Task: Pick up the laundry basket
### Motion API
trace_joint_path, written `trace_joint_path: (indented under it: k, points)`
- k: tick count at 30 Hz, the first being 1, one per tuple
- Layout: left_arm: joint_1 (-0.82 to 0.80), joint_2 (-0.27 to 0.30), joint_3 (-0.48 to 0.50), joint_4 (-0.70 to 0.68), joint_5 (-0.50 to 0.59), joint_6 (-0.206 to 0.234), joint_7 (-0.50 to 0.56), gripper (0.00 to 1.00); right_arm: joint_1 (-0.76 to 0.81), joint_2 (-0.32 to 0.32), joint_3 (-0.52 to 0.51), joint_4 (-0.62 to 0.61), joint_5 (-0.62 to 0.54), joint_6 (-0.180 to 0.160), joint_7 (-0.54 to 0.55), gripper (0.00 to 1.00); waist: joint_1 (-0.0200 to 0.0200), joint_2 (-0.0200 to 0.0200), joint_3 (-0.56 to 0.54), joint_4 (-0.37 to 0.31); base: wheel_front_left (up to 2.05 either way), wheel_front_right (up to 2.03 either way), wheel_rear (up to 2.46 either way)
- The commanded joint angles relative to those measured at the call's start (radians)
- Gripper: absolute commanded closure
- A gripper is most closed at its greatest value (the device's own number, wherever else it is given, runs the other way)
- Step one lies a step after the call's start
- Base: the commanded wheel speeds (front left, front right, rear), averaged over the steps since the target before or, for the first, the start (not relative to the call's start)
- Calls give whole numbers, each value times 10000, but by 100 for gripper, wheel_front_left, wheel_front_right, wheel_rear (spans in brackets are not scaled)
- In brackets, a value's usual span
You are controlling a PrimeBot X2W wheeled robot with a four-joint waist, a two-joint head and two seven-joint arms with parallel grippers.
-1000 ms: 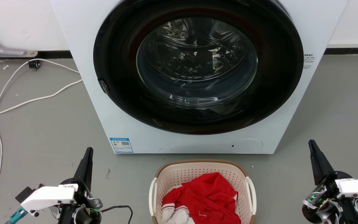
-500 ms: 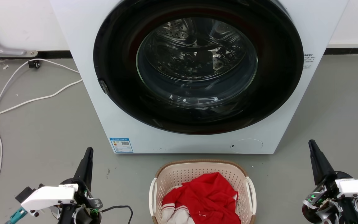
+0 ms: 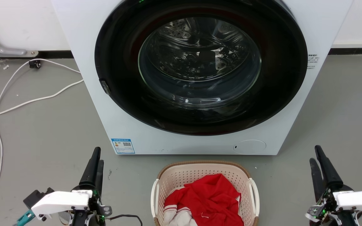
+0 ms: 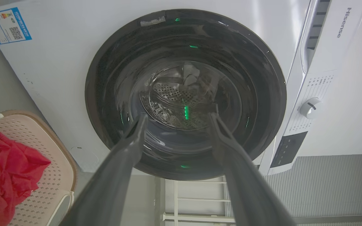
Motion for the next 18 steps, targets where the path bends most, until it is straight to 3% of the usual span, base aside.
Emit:
trace_joint_path:
  k: [1, 18]
  points:
    - [-185, 49, -76, -280, 437, -1, -131, 0, -59, -9, 20, -367, -372, 0, -116, 0, 0, 0, 6, 3, 0, 0, 0]
    - [-148, 29, -343, -915, 4361, -1, -840, 0, 175, -7, -87, -1452, -4626, 0, -323, 0, 0, 0, 69, 12, 0, 0, 0]
